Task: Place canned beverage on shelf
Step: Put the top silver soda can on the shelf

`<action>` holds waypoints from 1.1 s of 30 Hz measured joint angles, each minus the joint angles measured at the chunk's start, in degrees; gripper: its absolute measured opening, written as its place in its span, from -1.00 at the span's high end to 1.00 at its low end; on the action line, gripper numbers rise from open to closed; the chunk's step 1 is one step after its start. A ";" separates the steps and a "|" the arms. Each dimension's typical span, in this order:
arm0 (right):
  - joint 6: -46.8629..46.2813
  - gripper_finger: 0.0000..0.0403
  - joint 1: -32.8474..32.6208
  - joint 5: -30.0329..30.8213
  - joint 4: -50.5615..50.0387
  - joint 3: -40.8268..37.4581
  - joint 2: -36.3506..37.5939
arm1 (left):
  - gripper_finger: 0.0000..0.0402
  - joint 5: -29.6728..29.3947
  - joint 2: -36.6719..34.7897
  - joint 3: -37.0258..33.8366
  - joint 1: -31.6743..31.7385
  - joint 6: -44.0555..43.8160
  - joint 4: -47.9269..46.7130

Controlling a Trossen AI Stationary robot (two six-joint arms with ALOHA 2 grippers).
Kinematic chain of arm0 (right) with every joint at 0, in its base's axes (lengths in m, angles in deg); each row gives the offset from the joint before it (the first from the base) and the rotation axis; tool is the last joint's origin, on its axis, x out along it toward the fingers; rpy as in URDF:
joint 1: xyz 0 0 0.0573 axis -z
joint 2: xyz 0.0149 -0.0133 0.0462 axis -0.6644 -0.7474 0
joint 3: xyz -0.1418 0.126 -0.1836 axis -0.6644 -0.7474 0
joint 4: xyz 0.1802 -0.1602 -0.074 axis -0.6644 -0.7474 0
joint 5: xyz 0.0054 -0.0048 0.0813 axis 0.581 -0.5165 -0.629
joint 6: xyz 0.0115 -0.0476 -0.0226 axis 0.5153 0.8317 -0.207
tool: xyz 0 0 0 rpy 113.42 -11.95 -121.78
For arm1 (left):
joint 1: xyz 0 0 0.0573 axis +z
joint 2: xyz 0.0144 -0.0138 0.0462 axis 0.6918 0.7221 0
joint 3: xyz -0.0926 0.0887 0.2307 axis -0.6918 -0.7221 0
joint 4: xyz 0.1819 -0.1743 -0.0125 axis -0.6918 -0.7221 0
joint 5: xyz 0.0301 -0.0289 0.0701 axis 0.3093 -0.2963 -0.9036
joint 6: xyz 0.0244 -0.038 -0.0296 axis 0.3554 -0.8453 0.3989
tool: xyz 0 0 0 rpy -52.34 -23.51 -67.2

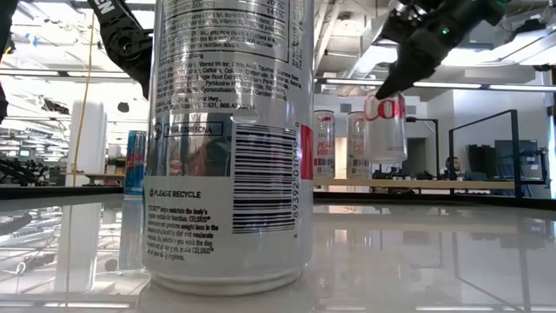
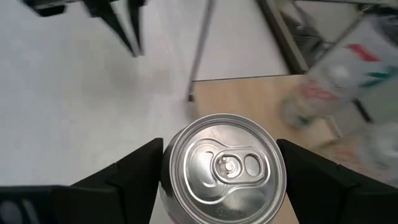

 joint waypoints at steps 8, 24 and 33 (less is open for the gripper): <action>4.57 -0.54 10.46 -2.09 -0.38 -3.29 4.59 | 0.91 0.00 0.00 0.00 0.00 -0.07 -0.34; 5.35 -0.61 24.18 -4.83 -1.92 -4.47 4.36 | 0.91 0.00 0.00 0.00 0.00 -0.04 -0.25; 5.14 -0.69 24.78 -4.83 -1.28 -4.36 4.45 | 0.91 0.02 0.00 0.00 -0.01 -0.04 -0.25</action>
